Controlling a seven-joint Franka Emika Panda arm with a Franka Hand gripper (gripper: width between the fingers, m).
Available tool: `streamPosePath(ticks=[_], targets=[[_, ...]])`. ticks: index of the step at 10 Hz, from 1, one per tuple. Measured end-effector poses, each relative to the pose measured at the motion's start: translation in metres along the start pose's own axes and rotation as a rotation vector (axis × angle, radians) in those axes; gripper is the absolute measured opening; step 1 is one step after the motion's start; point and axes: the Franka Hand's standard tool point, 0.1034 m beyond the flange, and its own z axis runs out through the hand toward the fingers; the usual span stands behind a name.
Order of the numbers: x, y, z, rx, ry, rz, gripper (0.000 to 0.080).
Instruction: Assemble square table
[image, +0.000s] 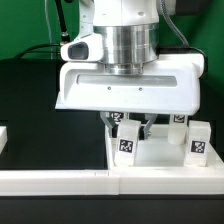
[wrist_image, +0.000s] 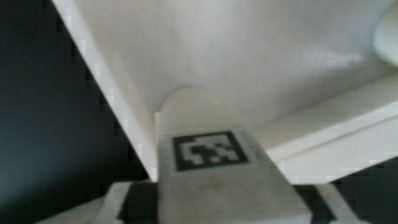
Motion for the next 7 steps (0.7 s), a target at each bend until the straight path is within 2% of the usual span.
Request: streamPosePath(ticks=[2, 4, 5, 7], targets=[[-0.0002, 0.0008, 0.0003, -0.003, -0.006, 0.184, 0.0293], [-0.0006, 0.0001, -0.0019, -0.020, -0.048, 0.490, 0.0293], [-0.0022, 0.0010, -0.0013, -0.020, -0.071, 0.687, 0.0293], [-0.0035, -0.0008, -0.0006, 0.004, -0.104, 0.970, 0.0293]])
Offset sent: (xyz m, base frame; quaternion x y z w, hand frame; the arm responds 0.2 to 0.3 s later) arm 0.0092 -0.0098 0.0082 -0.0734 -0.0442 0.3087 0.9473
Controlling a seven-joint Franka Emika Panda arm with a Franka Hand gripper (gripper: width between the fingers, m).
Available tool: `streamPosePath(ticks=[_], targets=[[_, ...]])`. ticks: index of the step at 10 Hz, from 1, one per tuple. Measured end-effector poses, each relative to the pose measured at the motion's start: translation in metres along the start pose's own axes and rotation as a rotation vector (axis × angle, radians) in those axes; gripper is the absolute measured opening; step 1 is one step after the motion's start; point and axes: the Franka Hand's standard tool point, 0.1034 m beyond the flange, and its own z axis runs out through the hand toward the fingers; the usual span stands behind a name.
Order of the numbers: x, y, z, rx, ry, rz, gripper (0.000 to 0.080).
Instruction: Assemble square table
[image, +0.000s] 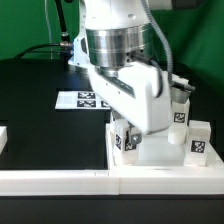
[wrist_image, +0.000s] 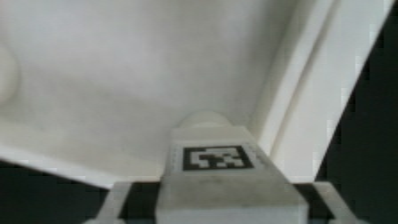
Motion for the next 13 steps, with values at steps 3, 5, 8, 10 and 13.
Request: streamPosePath(ticks=[3, 5, 8, 10, 13], targets=[[-0.0008, -0.0015, 0.0007, 0.012, 0.017, 0.119, 0.0293], [0.0009, -0.0024, 0.0004, 0.019, 0.026, 0.054, 0.0292], [0.0023, -0.0072, -0.0014, 0.032, 0.080, -0.508, 0.0601], [0.0027, -0.0067, -0.0009, 0.019, 0.088, -0.708, 0.0639], [0.0054, -0.0067, -0.0014, 0.006, 0.097, -0.943, 0.0648]])
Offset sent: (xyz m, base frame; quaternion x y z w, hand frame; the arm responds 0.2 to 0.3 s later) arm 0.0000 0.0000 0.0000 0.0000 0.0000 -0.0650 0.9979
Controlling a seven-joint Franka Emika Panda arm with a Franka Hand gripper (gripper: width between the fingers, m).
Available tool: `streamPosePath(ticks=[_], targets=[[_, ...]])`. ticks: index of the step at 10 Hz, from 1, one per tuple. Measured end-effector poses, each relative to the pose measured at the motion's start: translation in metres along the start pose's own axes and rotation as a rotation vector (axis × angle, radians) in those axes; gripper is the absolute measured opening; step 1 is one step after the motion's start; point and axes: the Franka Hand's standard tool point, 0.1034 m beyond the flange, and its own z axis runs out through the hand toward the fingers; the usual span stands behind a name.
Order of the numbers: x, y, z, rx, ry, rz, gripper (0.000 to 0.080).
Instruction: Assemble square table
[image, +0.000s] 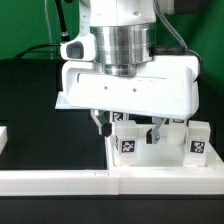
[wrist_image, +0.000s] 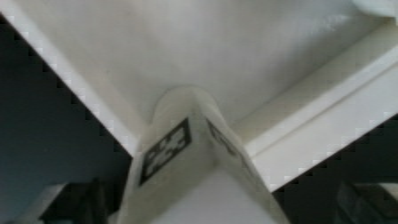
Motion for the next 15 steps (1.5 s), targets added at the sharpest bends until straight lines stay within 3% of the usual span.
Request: streamPosePath(ticks=[2, 4, 6, 7, 8, 10, 12, 15], targets=[[0.0063, 0.0061, -0.0017, -0.004, 0.016, -0.253, 0.0648], [0.0059, 0.0054, -0.0015, -0.004, 0.016, -0.199, 0.0648], [0.0062, 0.0061, -0.0015, -0.004, 0.016, -0.157, 0.0399], [0.0062, 0.0060, -0.0014, -0.002, 0.016, -0.073, 0.0399], [0.0061, 0.0059, -0.0014, -0.001, 0.015, 0.006, 0.0291], [0.0059, 0.0067, -0.0010, -0.004, 0.016, 0.183, 0.0291], [0.0043, 0.0076, -0.0012, -0.027, 0.017, 0.452, 0.0291], [0.0015, 0.0087, -0.0040, -0.018, -0.040, 0.995, 0.0290]])
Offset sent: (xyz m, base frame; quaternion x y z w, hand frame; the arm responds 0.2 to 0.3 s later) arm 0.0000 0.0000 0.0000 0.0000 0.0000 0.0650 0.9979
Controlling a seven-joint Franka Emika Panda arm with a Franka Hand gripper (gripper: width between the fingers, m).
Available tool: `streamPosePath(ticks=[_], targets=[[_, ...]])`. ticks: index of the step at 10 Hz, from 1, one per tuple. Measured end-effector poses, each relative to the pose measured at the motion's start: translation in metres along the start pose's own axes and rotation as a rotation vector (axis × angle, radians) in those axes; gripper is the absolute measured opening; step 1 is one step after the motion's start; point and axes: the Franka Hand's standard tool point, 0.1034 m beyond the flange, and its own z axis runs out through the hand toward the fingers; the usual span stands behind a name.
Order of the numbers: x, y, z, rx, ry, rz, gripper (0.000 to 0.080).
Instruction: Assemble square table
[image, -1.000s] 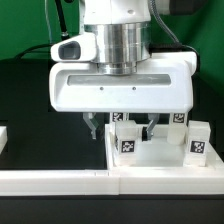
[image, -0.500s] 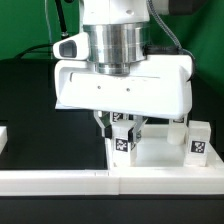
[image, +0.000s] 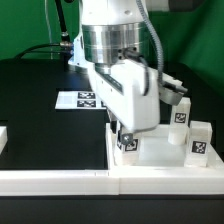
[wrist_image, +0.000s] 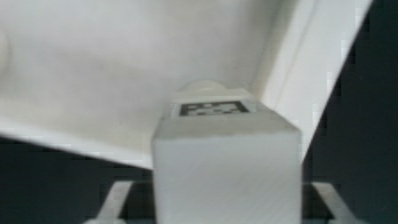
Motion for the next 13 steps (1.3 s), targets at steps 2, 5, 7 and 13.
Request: streamPosePath(ticks=[2, 5, 7, 13], targets=[[0.0092, 0.0028, 0.0016, 0.010, -0.034, 0.195, 0.0291], [0.0040, 0.0025, 0.0031, 0.006, -0.037, 0.355, 0.0291], [0.0047, 0.0042, 0.0034, 0.012, -0.058, 0.505, 0.0291], [0.0026, 0.0045, 0.0038, 0.012, -0.046, 0.587, 0.0367]])
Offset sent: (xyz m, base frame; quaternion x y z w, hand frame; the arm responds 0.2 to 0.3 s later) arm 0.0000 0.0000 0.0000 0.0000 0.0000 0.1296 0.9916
